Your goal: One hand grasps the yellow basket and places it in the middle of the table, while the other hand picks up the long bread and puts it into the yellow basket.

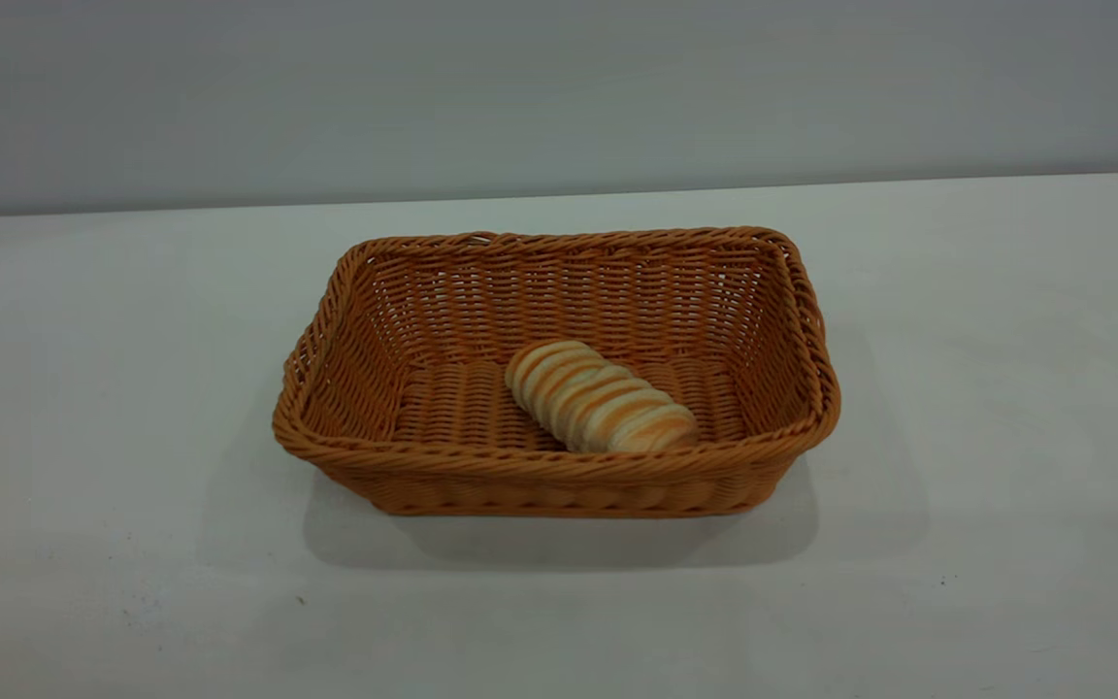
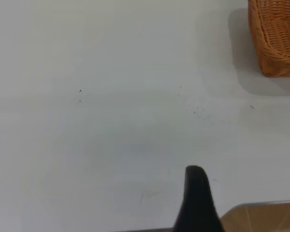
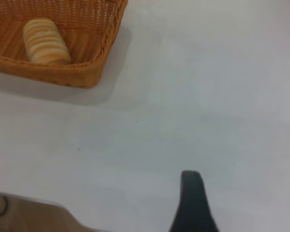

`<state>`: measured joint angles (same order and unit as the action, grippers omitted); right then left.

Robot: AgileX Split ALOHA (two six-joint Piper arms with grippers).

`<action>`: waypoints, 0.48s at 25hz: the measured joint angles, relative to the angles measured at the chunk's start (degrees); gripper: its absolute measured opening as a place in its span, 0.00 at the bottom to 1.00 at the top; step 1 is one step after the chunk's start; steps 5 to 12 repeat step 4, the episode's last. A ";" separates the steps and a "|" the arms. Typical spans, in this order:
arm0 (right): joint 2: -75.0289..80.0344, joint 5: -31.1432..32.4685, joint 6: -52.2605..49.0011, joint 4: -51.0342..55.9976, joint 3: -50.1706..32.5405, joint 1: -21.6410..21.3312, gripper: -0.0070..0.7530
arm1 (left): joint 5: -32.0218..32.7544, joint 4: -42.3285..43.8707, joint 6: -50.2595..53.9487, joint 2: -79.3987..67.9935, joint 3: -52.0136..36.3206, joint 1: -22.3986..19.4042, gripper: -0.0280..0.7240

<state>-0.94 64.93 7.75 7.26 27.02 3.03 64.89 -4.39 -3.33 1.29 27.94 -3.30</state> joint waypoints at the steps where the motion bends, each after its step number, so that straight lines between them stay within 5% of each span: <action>1: 0.00 0.00 0.00 0.00 0.00 0.00 0.79 | 0.00 0.00 0.00 0.00 0.00 0.00 0.82; 12: 0.00 0.00 0.00 0.00 0.00 0.00 0.79 | 0.00 0.00 0.00 0.00 0.00 0.00 0.82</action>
